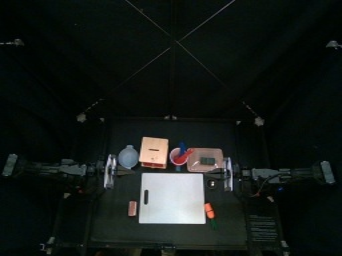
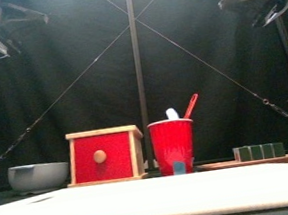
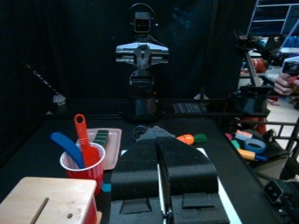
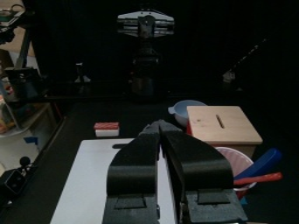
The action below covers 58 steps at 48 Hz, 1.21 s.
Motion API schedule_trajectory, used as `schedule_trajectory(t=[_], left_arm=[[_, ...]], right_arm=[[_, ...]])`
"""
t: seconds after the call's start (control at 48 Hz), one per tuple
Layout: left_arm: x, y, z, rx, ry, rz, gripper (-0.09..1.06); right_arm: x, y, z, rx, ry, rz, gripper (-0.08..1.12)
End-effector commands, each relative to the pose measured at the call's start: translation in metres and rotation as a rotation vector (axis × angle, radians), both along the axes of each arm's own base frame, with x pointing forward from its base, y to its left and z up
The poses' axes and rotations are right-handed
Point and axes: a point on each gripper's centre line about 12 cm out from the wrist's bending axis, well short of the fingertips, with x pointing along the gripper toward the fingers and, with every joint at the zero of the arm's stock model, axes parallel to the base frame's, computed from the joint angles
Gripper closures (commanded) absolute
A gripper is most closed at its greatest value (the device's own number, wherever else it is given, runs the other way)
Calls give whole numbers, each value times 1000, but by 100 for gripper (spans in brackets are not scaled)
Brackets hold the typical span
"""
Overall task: Place sushi on board then cut the sushi with the knife then place the pieces on the plate
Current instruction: Place the sushi on the board
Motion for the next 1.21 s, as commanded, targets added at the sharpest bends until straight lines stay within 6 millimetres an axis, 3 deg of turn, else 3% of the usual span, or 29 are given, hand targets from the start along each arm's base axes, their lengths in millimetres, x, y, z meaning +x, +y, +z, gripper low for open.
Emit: schedule_trajectory(t=[0.021,0.396,0.646,0.833,1.083,1.208], left_arm=[[9,1,-3,17,6,6,101],[40,1,-27,46,94,-2,99],[57,4,-53,40,180,5,99],[67,5,-67,39,238,7,99],[72,10,-77,35,277,26,99],[72,11,-77,34,278,28,99]], right_arm=[[4,-3,-2,14,20,-15,96],[15,-45,-38,167,384,-217,97],[17,-73,-63,206,668,-327,89],[21,-86,-75,215,788,-364,62],[24,-103,-93,199,882,-409,10],[25,-112,-103,172,936,-424,-1]])
